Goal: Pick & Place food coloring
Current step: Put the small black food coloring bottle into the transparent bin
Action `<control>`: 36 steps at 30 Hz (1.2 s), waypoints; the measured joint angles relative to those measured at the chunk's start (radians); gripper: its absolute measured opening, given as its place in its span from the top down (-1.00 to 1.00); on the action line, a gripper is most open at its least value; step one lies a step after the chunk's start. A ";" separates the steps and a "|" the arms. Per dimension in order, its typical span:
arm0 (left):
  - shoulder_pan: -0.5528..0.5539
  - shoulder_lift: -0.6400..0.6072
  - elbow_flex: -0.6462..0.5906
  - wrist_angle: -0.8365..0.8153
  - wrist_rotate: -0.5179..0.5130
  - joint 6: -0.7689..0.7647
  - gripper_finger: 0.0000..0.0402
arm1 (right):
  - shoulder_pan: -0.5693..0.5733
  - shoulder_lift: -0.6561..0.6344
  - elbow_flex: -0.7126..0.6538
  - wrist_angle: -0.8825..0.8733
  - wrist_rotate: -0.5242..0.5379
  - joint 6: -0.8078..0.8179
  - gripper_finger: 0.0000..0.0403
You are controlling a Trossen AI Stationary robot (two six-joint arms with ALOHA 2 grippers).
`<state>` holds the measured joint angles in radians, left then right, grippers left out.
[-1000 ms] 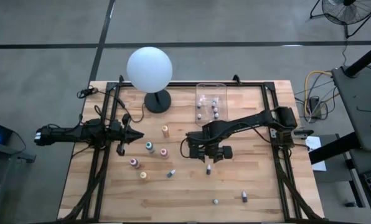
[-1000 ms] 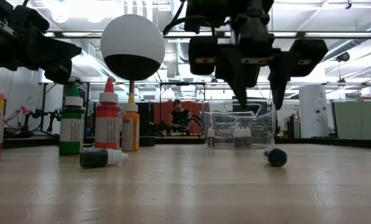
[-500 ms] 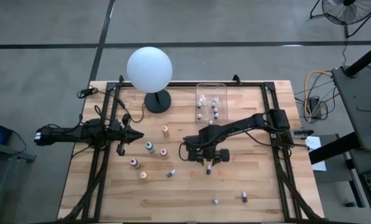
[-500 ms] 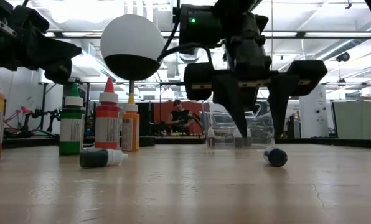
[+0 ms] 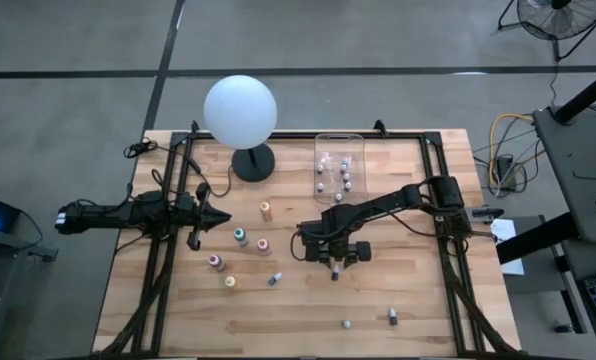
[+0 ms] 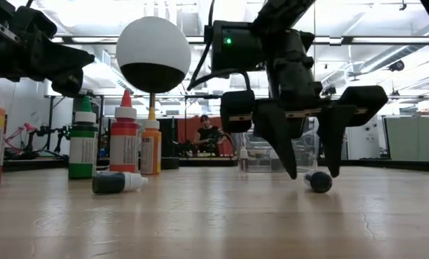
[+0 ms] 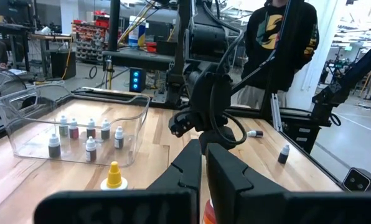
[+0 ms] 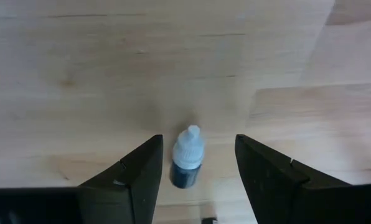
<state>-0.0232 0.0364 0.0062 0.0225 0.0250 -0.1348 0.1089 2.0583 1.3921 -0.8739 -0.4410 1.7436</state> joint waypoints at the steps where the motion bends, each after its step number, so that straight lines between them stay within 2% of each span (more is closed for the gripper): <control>1: 0.000 0.000 0.000 0.000 0.000 0.000 1.00 | 0.000 0.000 -0.002 0.001 -0.004 -0.001 0.05; 10: 0.000 0.000 0.000 0.000 0.000 0.000 1.00 | 0.000 0.001 -0.010 0.081 -0.008 0.008 0.05; 23: 0.000 0.000 0.000 0.000 0.000 0.000 1.00 | 0.001 0.001 -0.034 0.102 -0.010 0.012 0.08; 29: 0.000 0.000 0.000 0.000 0.000 0.000 1.00 | 0.001 0.001 -0.037 0.107 -0.016 0.015 0.22; 36: 0.000 0.000 0.000 0.000 0.000 0.000 1.00 | 0.001 0.001 -0.040 0.107 -0.015 0.004 0.51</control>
<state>-0.0233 0.0364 0.0059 0.0223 0.0250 -0.1347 0.1097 2.0594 1.3523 -0.7668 -0.4561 1.7480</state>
